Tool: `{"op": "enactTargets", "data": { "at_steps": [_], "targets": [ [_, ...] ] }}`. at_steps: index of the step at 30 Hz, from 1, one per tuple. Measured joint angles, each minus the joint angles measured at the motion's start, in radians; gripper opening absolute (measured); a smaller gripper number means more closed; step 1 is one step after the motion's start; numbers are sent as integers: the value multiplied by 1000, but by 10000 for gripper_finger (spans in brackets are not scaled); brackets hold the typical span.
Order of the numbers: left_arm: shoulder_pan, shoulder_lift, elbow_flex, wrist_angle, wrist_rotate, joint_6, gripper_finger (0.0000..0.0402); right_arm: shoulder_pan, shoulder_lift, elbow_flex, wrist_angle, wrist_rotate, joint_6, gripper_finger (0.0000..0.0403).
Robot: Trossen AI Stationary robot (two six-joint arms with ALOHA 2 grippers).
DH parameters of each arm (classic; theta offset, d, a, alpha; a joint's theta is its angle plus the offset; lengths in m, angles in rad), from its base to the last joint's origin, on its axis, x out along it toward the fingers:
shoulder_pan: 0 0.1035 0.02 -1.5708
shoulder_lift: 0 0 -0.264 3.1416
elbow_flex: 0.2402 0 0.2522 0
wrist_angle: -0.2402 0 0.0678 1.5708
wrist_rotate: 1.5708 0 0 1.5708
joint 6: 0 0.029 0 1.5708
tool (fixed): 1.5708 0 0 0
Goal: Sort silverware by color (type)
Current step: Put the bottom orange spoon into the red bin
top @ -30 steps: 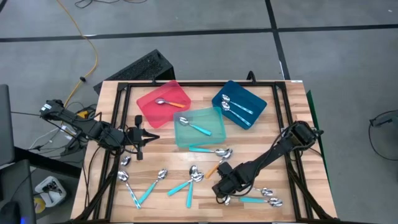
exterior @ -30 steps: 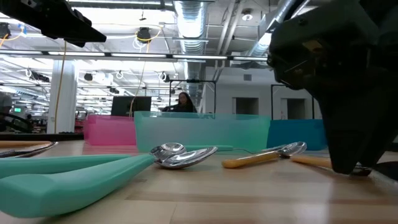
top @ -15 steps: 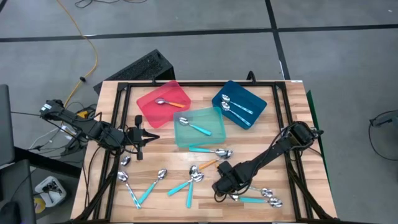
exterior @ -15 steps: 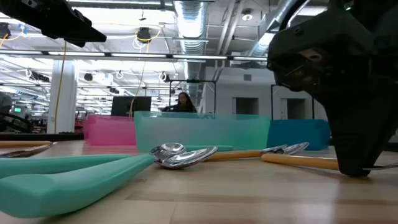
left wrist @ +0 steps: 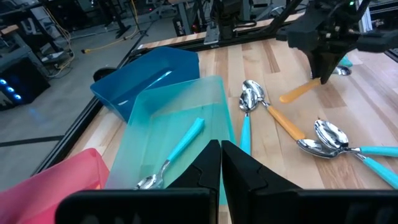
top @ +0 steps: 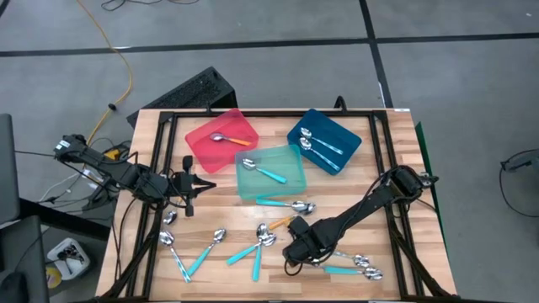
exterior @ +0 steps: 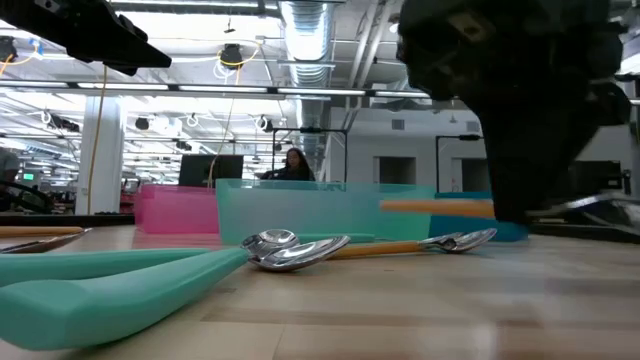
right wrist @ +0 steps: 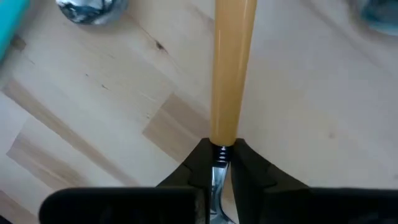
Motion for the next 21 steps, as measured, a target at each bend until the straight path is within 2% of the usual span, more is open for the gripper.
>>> {"op": "enactTargets", "data": {
  "at_steps": [7, 21],
  "targets": [
    [0, 0, 0, -1, 0, 2, 0, -36, -2, 30, -4, 17, -123, 60],
    [0, 0, 0, -3, 2, -2, 0, -250, -4, 31, 24, 17, -545, 61]
  ]
}}
